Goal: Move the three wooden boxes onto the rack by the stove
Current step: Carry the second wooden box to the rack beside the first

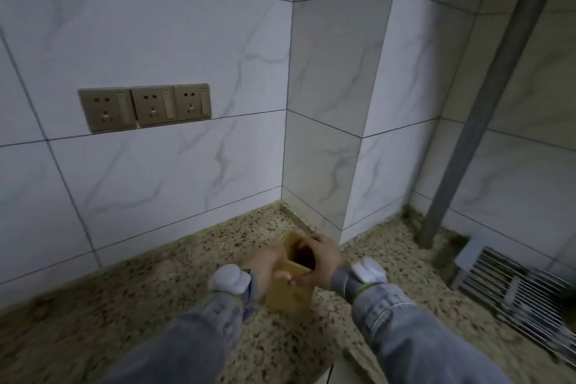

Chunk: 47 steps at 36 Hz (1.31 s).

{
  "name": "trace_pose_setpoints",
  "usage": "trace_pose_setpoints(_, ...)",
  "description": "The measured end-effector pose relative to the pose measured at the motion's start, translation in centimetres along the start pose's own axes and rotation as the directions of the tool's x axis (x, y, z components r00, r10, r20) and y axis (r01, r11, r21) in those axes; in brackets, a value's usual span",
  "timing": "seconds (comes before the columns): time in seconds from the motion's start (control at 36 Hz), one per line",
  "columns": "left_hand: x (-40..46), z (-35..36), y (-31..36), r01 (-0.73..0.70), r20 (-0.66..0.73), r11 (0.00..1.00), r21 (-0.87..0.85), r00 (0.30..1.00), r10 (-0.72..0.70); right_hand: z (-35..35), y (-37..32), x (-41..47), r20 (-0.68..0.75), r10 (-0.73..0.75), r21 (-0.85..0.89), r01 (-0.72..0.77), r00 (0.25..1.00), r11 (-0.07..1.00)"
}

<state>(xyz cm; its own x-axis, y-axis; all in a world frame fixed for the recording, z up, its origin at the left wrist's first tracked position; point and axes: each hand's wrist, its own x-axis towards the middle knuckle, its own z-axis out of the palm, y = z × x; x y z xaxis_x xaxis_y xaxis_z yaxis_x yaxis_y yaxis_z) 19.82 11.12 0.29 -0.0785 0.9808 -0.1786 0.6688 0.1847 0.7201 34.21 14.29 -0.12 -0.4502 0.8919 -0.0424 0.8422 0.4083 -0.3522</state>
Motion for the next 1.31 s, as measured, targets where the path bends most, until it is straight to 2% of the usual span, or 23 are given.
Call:
trace_pose_setpoints(0.03,0.8,0.8,1.3,-0.014,0.065,0.998,-0.058,0.998,0.018,-0.7,1.4,-0.1,0.006,0.021,-0.007,-0.021,1.000,1.000)
trace_pose_setpoints(0.06,0.9,1.1,1.0,-0.001,0.087,0.999,-0.045,0.996,0.005,-0.8,1.8,-0.1,0.019,0.025,-0.013,-0.024,1.000,1.000)
trace_pose_setpoints(0.08,1.4,1.6,2.0,0.018,0.088,0.997,0.071,0.996,-0.025,-1.4,2.9,-0.2,0.019,0.044,-0.009,-0.043,0.999,0.999)
trace_pose_setpoints(0.14,1.8,2.6,4.1,-0.093,0.044,0.974,0.206,0.995,0.086,-2.5,5.4,-0.4,0.010,0.080,0.000,-0.080,0.997,0.997)
trace_pose_setpoints(0.17,1.8,3.4,5.0,-0.138,0.076,0.973,0.184,0.989,0.126,-3.0,6.7,-0.5,0.003,0.099,0.007,-0.099,0.995,0.995)
trace_pose_setpoints(0.19,2.0,4.1,6.0,-0.212,0.108,0.947,0.241,0.976,0.191,-3.7,8.1,-0.8,-0.001,0.122,0.014,-0.122,0.992,0.992)
trace_pose_setpoints(0.25,2.9,5.5,7.8,-0.260,0.178,0.932,0.252,0.959,0.219,-4.7,10.9,-1.1,-0.004,0.165,0.031,-0.165,0.986,0.986)
trace_pose_setpoints(0.53,6.8,13.6,16.2,-0.452,0.295,0.834,0.317,0.883,0.366,-8.9,20.8,-5.0,-0.055,0.333,0.054,-0.330,0.941,0.943)
trace_pose_setpoints(0.67,7.9,17.6,21.2,-0.571,0.360,0.765,0.298,0.810,0.463,-11.4,25.4,-8.0,-0.130,0.431,0.065,-0.426,0.893,0.902)
trace_pose_setpoints(0.78,10.0,20.7,24.4,-0.693,0.468,0.684,0.226,0.693,0.548,-12.9,28.5,-9.9,-0.195,0.502,0.061,-0.501,0.843,0.864)
trace_pose_setpoints(0.89,11.3,23.0,28.1,-0.767,0.482,0.619,0.168,0.612,0.627,-14.7,31.6,-11.3,-0.246,0.571,0.053,-0.577,0.783,0.815)
trace_pose_setpoints(0.92,12.2,24.2,29.9,-0.793,0.493,0.591,0.144,0.576,0.652,-15.6,33.2,-11.7,-0.277,0.601,0.064,-0.610,0.749,0.790)
trace_pose_setpoints(1.03,13.2,25.9,31.1,-0.812,0.432,0.568,0.133,0.563,0.704,-16.4,34.4,-12.3,-0.346,0.583,0.023,-0.615,0.735,0.788)
trace_pose_setpoints(1.14,14.8,28.6,34.3,-0.829,0.443,0.547,0.114,0.535,0.719,-17.6,36.6,-12.6,-0.436,0.583,-0.021,-0.655,0.686,0.755)
trace_pose_setpoints(1.22,15.4,30.4,35.8,-0.825,0.414,0.555,0.107,0.544,0.730,-18.2,38.0,-12.7,-0.445,0.599,-0.082,-0.696,0.666,0.713)
trace_pose_setpoints(1.31,16.6,33.1,37.3,-0.837,0.445,0.535,0.114,0.524,0.726,-18.6,39.5,-12.7,-0.442,0.646,-0.112,-0.753,0.622,0.648)
